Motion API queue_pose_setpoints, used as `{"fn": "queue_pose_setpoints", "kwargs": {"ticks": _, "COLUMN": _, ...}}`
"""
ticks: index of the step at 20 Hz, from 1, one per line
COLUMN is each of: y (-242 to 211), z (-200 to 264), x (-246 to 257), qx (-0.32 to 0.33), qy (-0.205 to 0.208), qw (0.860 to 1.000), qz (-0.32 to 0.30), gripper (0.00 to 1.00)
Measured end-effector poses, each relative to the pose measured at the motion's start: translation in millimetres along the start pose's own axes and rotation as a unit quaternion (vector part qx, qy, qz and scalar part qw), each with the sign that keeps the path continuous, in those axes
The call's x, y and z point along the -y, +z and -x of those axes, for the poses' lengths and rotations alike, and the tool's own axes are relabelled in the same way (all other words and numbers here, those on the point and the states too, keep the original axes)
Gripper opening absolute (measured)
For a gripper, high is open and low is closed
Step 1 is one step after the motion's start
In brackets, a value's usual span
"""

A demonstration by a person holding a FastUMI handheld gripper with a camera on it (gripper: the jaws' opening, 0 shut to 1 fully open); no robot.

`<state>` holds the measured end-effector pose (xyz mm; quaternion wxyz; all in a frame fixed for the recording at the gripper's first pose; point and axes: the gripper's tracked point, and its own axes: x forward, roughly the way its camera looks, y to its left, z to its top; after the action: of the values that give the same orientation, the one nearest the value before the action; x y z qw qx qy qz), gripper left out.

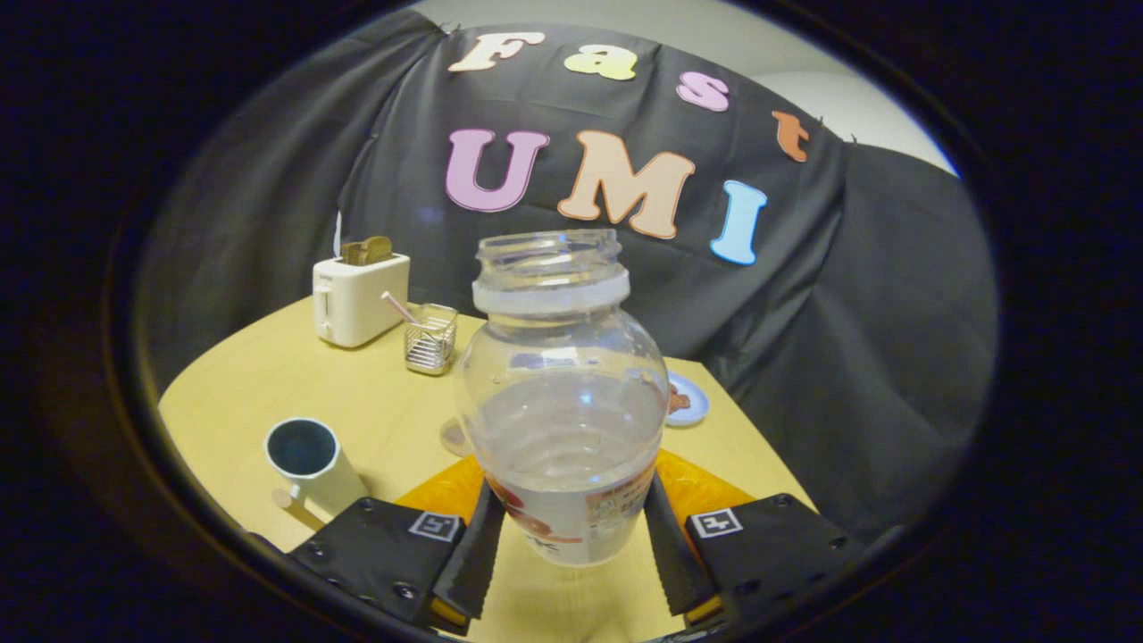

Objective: Take the bottle from table, then pour the juice into the cup, finally place the bottle on the coaster

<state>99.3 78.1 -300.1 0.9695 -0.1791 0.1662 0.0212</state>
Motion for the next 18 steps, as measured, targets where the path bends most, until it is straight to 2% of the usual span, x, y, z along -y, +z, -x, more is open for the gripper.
{"fn": "queue_pose_setpoints", "kwargs": {"ticks": 4, "y": 18, "z": 10, "x": 9, "qx": 0.019, "qy": -0.039, "qw": 0.997, "qz": 0.056, "gripper": 0.77}}
{"fn": "queue_pose_setpoints", "kwargs": {"ticks": 9, "y": 37, "z": 12, "x": 9, "qx": 0.041, "qy": -0.083, "qw": 0.985, "qz": 0.147, "gripper": 0.77}}
{"fn": "queue_pose_setpoints", "kwargs": {"ticks": 18, "y": 33, "z": -8, "x": -28, "qx": 0.053, "qy": -0.101, "qw": 0.950, "qz": 0.292, "gripper": 0.77}}
